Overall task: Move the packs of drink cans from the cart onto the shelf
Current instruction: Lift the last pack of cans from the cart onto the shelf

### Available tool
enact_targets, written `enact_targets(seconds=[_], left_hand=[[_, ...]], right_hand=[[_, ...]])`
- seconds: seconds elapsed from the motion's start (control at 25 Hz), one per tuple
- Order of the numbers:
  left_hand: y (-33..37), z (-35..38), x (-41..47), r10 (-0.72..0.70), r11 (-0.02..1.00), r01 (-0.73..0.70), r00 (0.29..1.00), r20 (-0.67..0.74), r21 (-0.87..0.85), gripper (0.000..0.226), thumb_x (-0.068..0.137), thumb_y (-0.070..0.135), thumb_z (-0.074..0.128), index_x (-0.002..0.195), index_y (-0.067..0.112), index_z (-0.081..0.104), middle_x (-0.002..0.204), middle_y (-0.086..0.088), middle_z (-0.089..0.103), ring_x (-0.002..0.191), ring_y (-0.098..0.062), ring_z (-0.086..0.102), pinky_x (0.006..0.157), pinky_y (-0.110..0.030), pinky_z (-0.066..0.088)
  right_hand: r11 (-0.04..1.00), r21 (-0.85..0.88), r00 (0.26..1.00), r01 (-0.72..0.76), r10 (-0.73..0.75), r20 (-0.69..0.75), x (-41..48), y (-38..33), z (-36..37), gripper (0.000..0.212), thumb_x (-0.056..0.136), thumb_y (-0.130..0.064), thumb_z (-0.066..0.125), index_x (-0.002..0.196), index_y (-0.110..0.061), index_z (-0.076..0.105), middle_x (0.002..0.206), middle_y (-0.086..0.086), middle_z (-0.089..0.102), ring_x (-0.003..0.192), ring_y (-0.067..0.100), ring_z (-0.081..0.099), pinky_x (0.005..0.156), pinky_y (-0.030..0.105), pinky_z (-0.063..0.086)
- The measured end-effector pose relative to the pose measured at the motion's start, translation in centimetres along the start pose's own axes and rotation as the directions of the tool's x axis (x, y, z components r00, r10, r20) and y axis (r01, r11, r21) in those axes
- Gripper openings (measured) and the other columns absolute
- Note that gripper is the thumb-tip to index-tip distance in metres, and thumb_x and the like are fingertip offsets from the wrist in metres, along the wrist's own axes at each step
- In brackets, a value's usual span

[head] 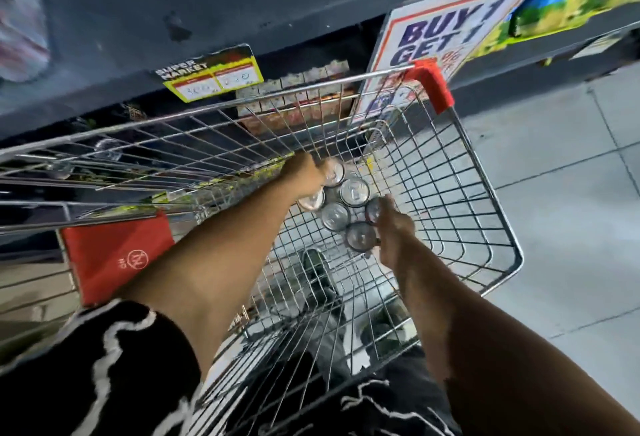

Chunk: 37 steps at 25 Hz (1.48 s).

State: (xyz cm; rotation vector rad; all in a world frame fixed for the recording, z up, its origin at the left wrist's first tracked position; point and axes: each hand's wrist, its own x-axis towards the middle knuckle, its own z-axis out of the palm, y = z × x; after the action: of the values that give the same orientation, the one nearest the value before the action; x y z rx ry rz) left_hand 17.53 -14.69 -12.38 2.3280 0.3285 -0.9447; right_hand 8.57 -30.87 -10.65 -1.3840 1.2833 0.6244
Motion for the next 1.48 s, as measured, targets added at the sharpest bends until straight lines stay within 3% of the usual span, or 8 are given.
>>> enact_targets(seconds=[0.2,0.36,0.48,0.68,0.96,1.24,1.36,1.48], left_hand=[[-2.2,-2.7,-8.2,-0.071,0.947,0.035,0.992,-0.102,-0.320,0.044,0.090,0.051,0.044,0.112,0.015,0.055,0.110,-0.008,0.068,0.089,-0.024,0.065,0.078,-0.037,0.054],[1.8,-10.6,-15.8,0.023,0.936,-0.150,0.929,-0.370,-0.319,0.037,0.083,0.057,0.050,0.077,0.022,0.057,0.073,0.001,0.064,0.064,-0.016,0.059,0.057,-0.029,0.043],[6.1,-18.6,-20.3,0.024,0.814,-0.346,0.822,-0.568,-0.467,0.030,0.069,0.054,0.063,0.061,0.024,0.064,0.056,0.014,0.060,0.055,-0.004,0.054,0.058,-0.027,0.040],[10.0,-28.5,-20.5,-0.103,0.500,-0.545,0.734,-0.672,-0.672,0.031,0.067,0.041,0.073,0.084,0.015,0.067,0.087,-0.008,0.064,0.082,-0.024,0.061,0.072,-0.037,0.045],[9.9,-31.4,-15.2,-0.304,0.511,-0.547,0.606,-0.735,-0.663,0.040,0.066,0.038,0.076,0.088,0.005,0.067,0.093,-0.011,0.070,0.084,-0.026,0.065,0.075,-0.043,0.052],[8.3,-30.2,-12.5,-0.305,0.525,-0.483,0.661,-0.685,-0.700,0.047,0.074,0.044,0.071,0.099,0.005,0.065,0.085,-0.005,0.064,0.076,-0.020,0.057,0.069,-0.032,0.042],[7.3,-27.9,-14.0,-0.235,0.539,-0.559,0.619,-0.749,-0.630,0.049,0.075,0.068,0.052,0.085,0.020,0.055,0.075,0.003,0.048,0.072,-0.015,0.046,0.067,-0.031,0.038],[5.6,-22.7,-14.7,-0.012,0.605,-0.580,0.679,-0.734,-0.546,0.067,0.063,0.060,0.070,0.111,0.018,0.052,0.095,0.011,0.063,0.086,-0.005,0.061,0.073,-0.017,0.050]], right_hand=[[0.822,-0.375,0.897,0.429,-0.436,0.073,-3.2,-6.3,-3.1,0.051,0.077,-0.058,0.063,0.095,-0.011,0.070,0.098,0.016,0.073,0.084,0.030,0.068,0.073,0.037,0.055],[0.724,-0.144,0.729,0.675,-0.624,0.282,-11.0,-11.3,-5.0,0.056,0.071,-0.058,0.069,0.107,-0.014,0.068,0.102,0.008,0.074,0.095,0.027,0.070,0.087,0.044,0.056],[0.631,0.051,0.558,0.774,-0.718,0.416,-18.4,-17.3,-5.9,0.058,0.057,-0.058,0.074,0.100,-0.018,0.069,0.091,0.001,0.075,0.078,0.015,0.072,0.061,0.029,0.057],[0.379,0.158,0.293,0.912,-0.870,0.396,-26.8,-27.4,-1.7,0.022,0.081,-0.033,0.069,0.071,-0.017,0.059,0.057,-0.005,0.053,0.048,0.008,0.050,0.046,0.022,0.039],[0.420,0.132,0.329,0.898,-0.839,0.433,-24.8,-32.3,4.6,0.026,0.089,-0.024,0.062,0.068,-0.011,0.052,0.078,0.014,0.054,0.071,0.022,0.052,0.065,0.033,0.043],[0.456,0.060,0.393,0.888,-0.821,0.414,-20.4,-32.4,6.0,0.036,0.082,-0.042,0.065,0.098,-0.010,0.065,0.086,0.005,0.066,0.078,0.019,0.062,0.077,0.039,0.053],[0.337,-0.015,0.295,0.941,-0.799,0.524,-18.6,-29.8,3.7,0.102,0.059,-0.072,0.068,0.142,-0.024,0.034,0.129,-0.012,0.052,0.118,0.008,0.052,0.098,0.031,0.042],[0.080,-0.051,0.095,0.995,-0.811,0.577,-16.1,-26.2,2.7,0.099,0.061,-0.046,0.081,0.142,-0.028,0.028,0.134,-0.012,0.049,0.126,0.010,0.048,0.100,0.027,0.037]])
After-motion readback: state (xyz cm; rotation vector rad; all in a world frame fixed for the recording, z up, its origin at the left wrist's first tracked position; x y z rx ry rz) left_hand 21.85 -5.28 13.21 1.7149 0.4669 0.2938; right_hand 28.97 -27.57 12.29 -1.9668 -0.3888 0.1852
